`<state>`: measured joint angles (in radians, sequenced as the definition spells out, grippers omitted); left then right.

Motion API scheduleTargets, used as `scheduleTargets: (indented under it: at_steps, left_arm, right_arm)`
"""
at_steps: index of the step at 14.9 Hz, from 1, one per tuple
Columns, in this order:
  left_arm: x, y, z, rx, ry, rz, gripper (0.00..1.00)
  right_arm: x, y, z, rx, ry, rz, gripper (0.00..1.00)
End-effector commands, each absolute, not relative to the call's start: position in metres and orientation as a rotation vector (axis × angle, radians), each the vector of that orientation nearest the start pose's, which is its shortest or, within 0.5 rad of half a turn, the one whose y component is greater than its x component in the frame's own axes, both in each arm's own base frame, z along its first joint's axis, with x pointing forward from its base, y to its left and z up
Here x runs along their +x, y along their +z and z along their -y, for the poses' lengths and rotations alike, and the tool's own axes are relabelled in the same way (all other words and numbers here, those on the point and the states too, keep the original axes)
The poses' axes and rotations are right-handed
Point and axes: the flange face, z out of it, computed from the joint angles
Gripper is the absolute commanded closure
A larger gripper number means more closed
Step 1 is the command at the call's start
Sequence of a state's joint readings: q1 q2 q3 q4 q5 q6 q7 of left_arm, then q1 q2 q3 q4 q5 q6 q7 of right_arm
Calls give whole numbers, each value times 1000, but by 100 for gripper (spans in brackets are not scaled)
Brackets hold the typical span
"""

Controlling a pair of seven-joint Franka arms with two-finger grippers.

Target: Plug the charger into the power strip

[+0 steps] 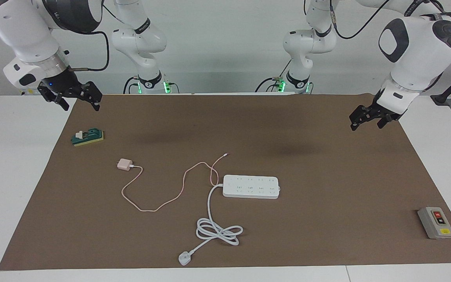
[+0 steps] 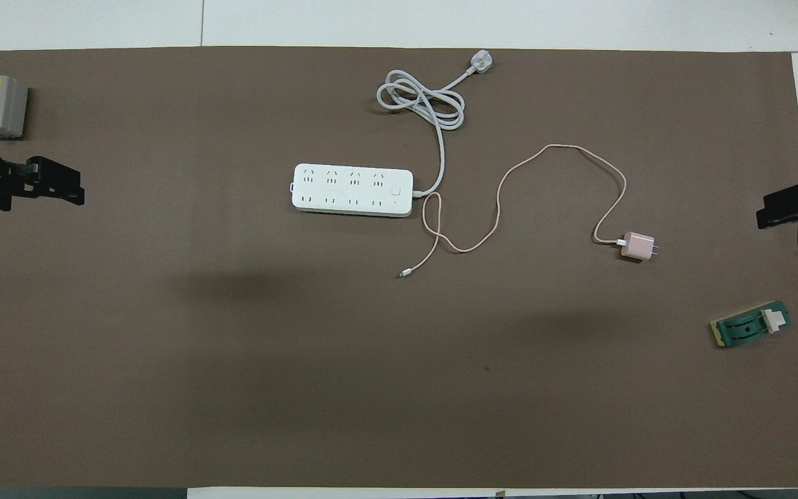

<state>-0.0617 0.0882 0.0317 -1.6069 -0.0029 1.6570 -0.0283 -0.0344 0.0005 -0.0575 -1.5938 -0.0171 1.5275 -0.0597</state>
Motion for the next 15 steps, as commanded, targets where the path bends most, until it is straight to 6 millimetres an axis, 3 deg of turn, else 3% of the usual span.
scheduleTargets:
  at_steps: [1,9,11,13,14,15]
  left_arm:
    - [585,564,19,-3152,39,-17,0]
    - [585,564,19,-3152,37,-19,0]
    - [585,564,19,-3152,37,-19,0]
    - [585,565,19,-3153,34,-19,0]
    - [585,565,19,-3153,34,-19,0]
    - [585,565,19,-3153,34,-19,0]
  right_arm:
    - [541,610,52,-3154,101,-78,0]
    - [541,608,50,-3154,106,-68,0]
    - [549,613,55,-3159,-12,-76,0]
    - [552,612,40,-3164,-29,23,0]
    - [551,608,37,-3161,-10,43,0]
    - [550,597,38,-3157,27,-55,0]
